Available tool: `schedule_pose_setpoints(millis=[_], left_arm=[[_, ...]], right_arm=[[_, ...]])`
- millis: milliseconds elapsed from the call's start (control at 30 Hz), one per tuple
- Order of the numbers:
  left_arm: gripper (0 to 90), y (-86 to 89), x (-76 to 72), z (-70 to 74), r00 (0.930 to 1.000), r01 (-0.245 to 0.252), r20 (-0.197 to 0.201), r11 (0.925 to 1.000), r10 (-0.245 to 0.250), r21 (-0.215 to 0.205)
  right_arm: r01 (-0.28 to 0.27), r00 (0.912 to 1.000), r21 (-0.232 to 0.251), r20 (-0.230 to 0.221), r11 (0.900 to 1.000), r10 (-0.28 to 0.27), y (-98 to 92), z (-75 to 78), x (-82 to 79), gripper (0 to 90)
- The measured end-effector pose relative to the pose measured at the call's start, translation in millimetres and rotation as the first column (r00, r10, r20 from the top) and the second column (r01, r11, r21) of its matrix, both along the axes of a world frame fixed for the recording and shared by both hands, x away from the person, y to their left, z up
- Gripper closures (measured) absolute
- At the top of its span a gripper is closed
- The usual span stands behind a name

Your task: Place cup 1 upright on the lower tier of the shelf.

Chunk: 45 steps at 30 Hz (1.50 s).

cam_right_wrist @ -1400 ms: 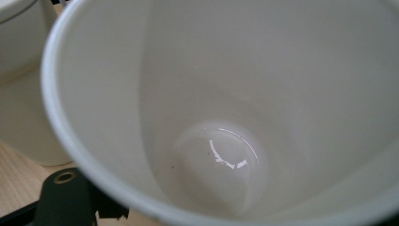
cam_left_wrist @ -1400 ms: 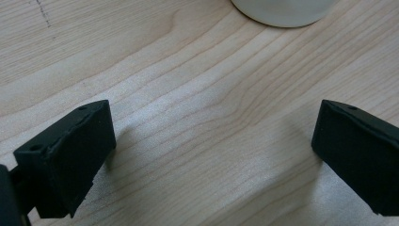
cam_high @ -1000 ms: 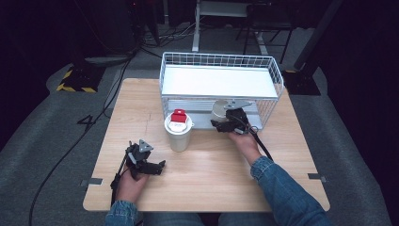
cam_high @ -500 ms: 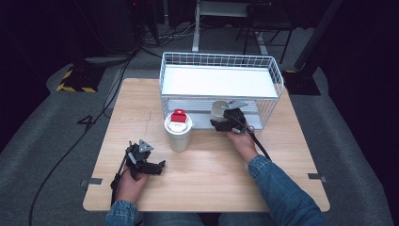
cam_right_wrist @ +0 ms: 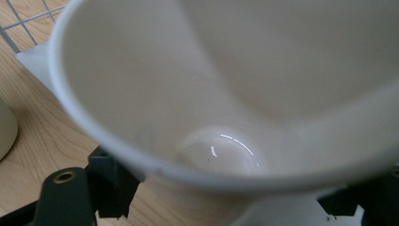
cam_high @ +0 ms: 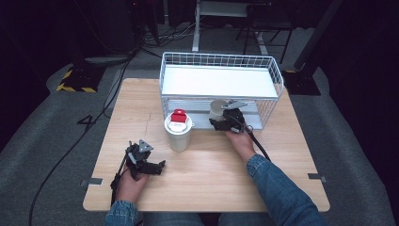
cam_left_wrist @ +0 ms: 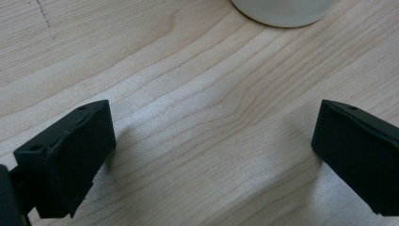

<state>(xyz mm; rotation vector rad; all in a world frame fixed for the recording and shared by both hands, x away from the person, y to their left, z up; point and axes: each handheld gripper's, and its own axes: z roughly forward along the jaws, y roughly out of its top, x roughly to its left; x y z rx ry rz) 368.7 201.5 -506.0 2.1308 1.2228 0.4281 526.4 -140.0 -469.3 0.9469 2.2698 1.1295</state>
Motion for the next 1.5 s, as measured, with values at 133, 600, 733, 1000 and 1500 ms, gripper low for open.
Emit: schedule_pose_setpoints(millis=[133, 600, 733, 1000, 1500], left_arm=[[0.7, 0.0, 0.0, 0.0, 1.0000, 0.000, 0.000, 1.0000, 0.000, 0.000], [0.7, 0.0, 0.0, 0.0, 1.0000, 0.000, 0.000, 1.0000, 0.000, 0.000], [0.7, 0.0, 0.0, 0.0, 1.0000, 0.000, 0.000, 1.0000, 0.000, 0.000], [0.7, 0.0, 0.0, 0.0, 1.0000, 0.000, 0.000, 1.0000, 0.000, 0.000], [0.7, -0.1, 0.1, 0.0, 1.0000, 0.000, 0.000, 1.0000, 0.000, -0.001]], right_arm=[[0.003, 1.0000, 0.012, 0.003, 1.000, -0.003, 0.7, -1.4, 1.8, 23.0], [0.032, 0.9994, 0.056, -0.012, 0.998, -0.031, -4.6, -5.7, 10.5, 23.1], [0.031, 0.9995, 0.055, -0.013, 0.998, -0.030, -4.7, -5.7, 10.6, 23.0], [0.045, 0.9990, 0.047, -0.004, 0.998, -0.045, -4.8, -5.2, 10.1, 14.7], [0.055, 0.9985, 0.044, 0.004, 0.998, -0.055, -11.8, 2.2, -4.2, 1.1]])
